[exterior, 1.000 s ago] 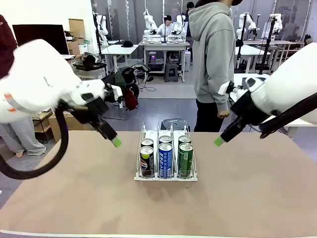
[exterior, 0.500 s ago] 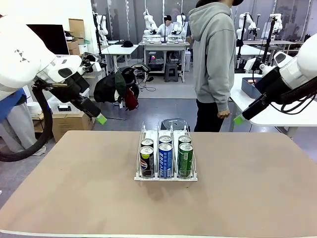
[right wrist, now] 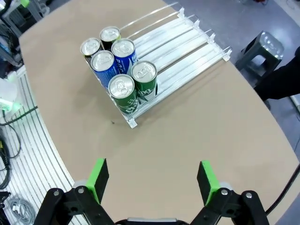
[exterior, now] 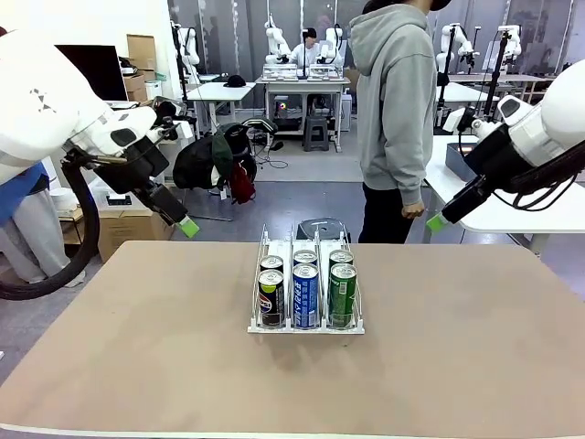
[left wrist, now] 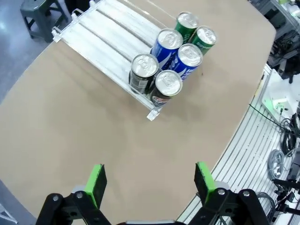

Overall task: Fill the beverage cans into the dispenser.
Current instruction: Pick up the Ionic drink handed by the human.

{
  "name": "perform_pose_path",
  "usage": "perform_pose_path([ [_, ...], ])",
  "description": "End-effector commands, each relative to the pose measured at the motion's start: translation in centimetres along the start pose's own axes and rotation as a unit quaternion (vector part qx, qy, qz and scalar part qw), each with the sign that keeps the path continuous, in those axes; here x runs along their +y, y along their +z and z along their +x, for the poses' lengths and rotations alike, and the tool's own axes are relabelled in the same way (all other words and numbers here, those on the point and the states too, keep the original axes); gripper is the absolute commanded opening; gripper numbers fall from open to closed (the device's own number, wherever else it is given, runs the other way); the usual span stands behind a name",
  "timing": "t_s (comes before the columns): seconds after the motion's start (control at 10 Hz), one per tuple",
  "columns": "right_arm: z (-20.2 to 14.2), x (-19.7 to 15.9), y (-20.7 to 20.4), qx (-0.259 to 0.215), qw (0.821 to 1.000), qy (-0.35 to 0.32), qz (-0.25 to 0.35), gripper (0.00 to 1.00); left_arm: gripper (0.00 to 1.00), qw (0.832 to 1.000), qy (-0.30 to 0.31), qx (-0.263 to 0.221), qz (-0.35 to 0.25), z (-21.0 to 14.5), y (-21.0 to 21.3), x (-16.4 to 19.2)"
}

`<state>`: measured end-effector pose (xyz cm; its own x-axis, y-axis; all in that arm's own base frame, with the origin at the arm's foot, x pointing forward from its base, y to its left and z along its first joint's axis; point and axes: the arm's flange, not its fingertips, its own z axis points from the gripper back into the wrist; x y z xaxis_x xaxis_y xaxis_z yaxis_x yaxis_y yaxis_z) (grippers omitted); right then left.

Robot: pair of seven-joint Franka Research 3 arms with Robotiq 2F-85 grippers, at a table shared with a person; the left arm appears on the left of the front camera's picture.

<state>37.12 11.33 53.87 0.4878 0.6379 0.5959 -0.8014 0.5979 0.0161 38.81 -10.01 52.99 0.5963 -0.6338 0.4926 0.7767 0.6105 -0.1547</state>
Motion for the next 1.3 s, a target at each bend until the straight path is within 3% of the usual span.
perform_pose_path([
  [0.0, 1.3, -1.6, 3.5, -0.003, 1.000, -0.013, -0.012, 1.00, 1.00, 0.996, -0.029, -0.025, -0.082, 1.8, 3.1, 1.5],
  [0.3, 2.1, -2.9, 11.0, -0.038, 0.999, 0.010, -0.001, 1.00, 1.00, 0.983, -0.082, -0.080, -0.141, 2.4, 8.8, 2.1],
  [0.4, 2.3, -3.4, 13.0, -0.051, 0.999, 0.018, 0.002, 1.00, 1.00, 0.980, -0.102, -0.103, -0.135, 2.3, 10.6, 2.1],
  [0.6, 2.8, -5.0, 16.3, -0.077, 0.997, 0.004, -0.012, 1.00, 1.00, 0.981, -0.107, -0.153, -0.047, 2.0, 13.9, 2.0],
  [1.0, 5.0, -5.4, 20.1, -0.094, 0.993, -0.001, -0.066, 1.00, 1.00, 0.981, -0.128, -0.146, 0.021, 2.7, 16.8, 1.0],
  [1.2, 5.0, -5.2, 18.7, -0.097, 0.992, 0.004, -0.078, 1.00, 1.00, 0.983, -0.127, -0.131, 0.028, 2.6, 15.3, 0.4],
])
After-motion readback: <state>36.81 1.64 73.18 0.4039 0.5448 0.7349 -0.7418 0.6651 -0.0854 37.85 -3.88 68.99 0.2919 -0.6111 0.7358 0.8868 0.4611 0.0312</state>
